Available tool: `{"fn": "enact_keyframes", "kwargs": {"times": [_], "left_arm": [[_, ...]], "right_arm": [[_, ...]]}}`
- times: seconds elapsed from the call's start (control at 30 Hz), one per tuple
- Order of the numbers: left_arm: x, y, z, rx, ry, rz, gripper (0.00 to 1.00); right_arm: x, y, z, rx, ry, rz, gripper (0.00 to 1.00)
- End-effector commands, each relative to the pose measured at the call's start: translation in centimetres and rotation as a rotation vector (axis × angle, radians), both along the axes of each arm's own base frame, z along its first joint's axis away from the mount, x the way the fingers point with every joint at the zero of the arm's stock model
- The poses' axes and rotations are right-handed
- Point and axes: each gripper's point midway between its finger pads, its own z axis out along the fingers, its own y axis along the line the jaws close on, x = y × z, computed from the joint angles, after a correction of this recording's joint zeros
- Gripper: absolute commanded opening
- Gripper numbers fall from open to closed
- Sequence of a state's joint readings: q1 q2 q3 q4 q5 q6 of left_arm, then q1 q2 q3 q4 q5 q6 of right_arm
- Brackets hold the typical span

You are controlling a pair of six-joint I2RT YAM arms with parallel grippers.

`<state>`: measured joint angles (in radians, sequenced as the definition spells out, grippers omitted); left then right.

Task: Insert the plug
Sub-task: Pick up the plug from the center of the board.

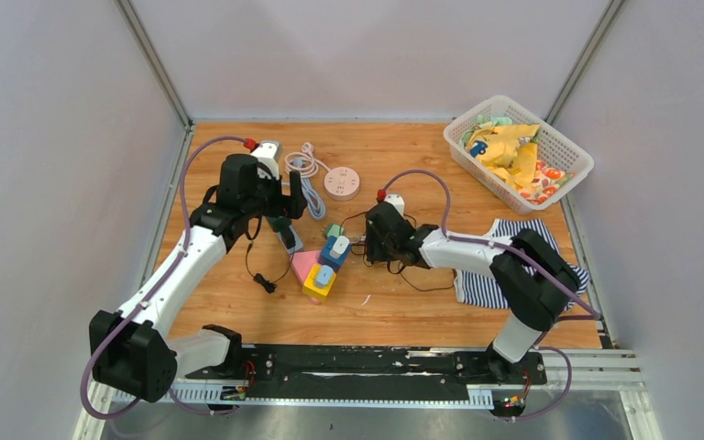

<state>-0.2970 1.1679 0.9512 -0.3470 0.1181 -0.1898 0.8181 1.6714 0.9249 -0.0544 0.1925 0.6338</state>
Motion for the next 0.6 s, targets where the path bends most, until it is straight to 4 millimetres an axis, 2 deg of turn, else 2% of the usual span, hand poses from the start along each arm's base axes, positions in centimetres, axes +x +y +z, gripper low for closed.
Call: {"fn": "enact_keyframes", "kwargs": {"times": [0.0, 0.13, 0.23, 0.37, 0.5, 0.57], "left_arm": [[-0.3, 0.1, 0.9, 0.001, -0.023, 0.000, 0.95], [-0.5, -0.4, 1.4, -0.037, -0.020, -0.007, 0.95], [-0.8, -1.1, 1.7, -0.077, -0.013, -0.030, 0.94], [-1.4, -3.7, 3.8, -0.214, -0.029, -0.126, 0.90], [-1.8, -6.5, 6.3, -0.362, -0.021, -0.227, 0.84], [-2.0, -7.5, 6.9, -0.405, 0.019, -0.267, 0.82]], "right_arm": [[-1.1, -2.0, 1.1, -0.068, -0.024, 0.005, 0.36], [-1.5, -4.0, 3.5, -0.097, -0.089, 0.005, 0.29], [-1.7, -5.6, 6.1, -0.116, -0.160, 0.016, 0.24], [-1.5, -6.8, 9.7, -0.135, -0.264, 0.045, 0.22], [-0.6, -7.1, 13.6, -0.167, -0.370, 0.091, 0.21], [-0.2, -7.1, 15.2, -0.185, -0.417, 0.125, 0.20]]}}
